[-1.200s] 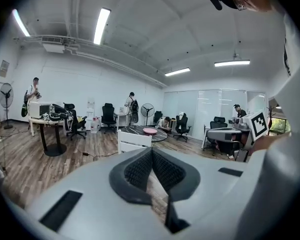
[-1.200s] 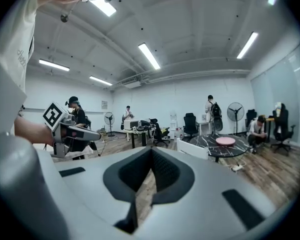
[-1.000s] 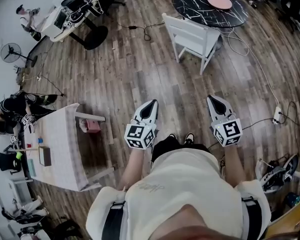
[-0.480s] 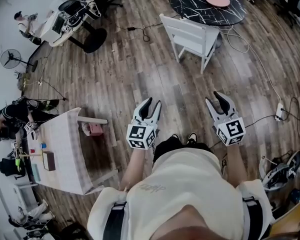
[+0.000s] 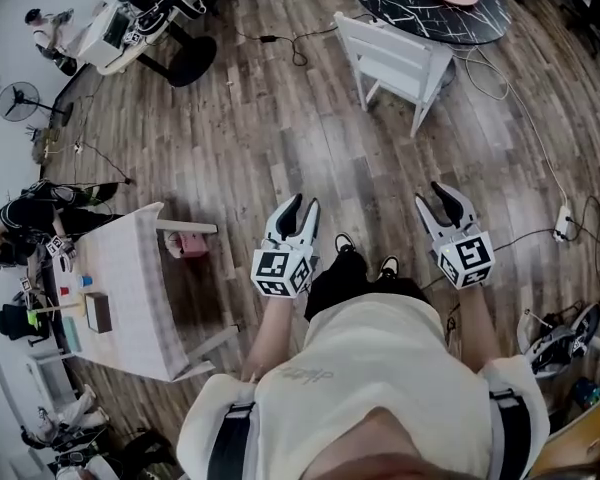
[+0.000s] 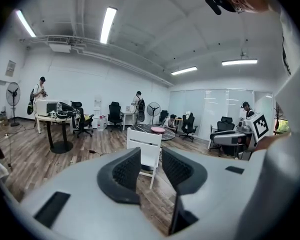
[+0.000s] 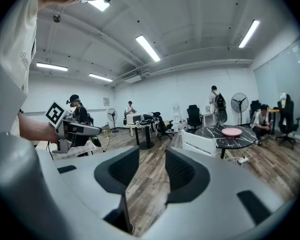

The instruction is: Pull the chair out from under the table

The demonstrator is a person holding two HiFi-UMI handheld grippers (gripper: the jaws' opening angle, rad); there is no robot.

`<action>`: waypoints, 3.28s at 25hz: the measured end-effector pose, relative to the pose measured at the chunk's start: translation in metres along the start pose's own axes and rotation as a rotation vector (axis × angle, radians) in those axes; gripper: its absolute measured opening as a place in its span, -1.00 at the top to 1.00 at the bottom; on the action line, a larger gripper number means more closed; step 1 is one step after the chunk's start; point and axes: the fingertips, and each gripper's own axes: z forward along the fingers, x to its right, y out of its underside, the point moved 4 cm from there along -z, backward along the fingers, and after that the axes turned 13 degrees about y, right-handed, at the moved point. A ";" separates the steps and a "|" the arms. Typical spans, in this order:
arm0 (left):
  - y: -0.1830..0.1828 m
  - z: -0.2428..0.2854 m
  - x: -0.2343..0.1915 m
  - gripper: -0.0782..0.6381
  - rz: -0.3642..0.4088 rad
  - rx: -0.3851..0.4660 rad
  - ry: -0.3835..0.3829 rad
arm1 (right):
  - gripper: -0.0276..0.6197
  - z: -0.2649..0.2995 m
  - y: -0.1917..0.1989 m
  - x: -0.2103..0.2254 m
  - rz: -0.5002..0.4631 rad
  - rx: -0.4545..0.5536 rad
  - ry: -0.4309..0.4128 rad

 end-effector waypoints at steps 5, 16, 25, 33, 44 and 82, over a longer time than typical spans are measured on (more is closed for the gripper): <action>-0.010 0.006 -0.037 0.39 -0.001 0.004 0.012 | 0.44 0.032 -0.016 -0.015 -0.017 -0.014 -0.009; -0.052 0.034 -0.127 0.39 0.034 0.055 0.077 | 0.46 0.122 -0.066 -0.038 -0.064 0.017 0.005; -0.053 0.049 -0.165 0.39 0.003 0.052 0.142 | 0.46 0.139 -0.059 -0.050 -0.062 -0.046 0.063; -0.036 0.064 -0.185 0.39 -0.043 0.027 0.133 | 0.46 0.154 -0.054 -0.040 -0.083 -0.076 0.084; -0.069 0.135 -0.213 0.39 0.006 -0.028 0.145 | 0.46 0.233 -0.073 0.013 -0.005 -0.045 0.092; -0.148 0.438 -0.289 0.39 0.112 -0.110 0.420 | 0.48 0.374 -0.104 0.194 0.075 -0.047 0.319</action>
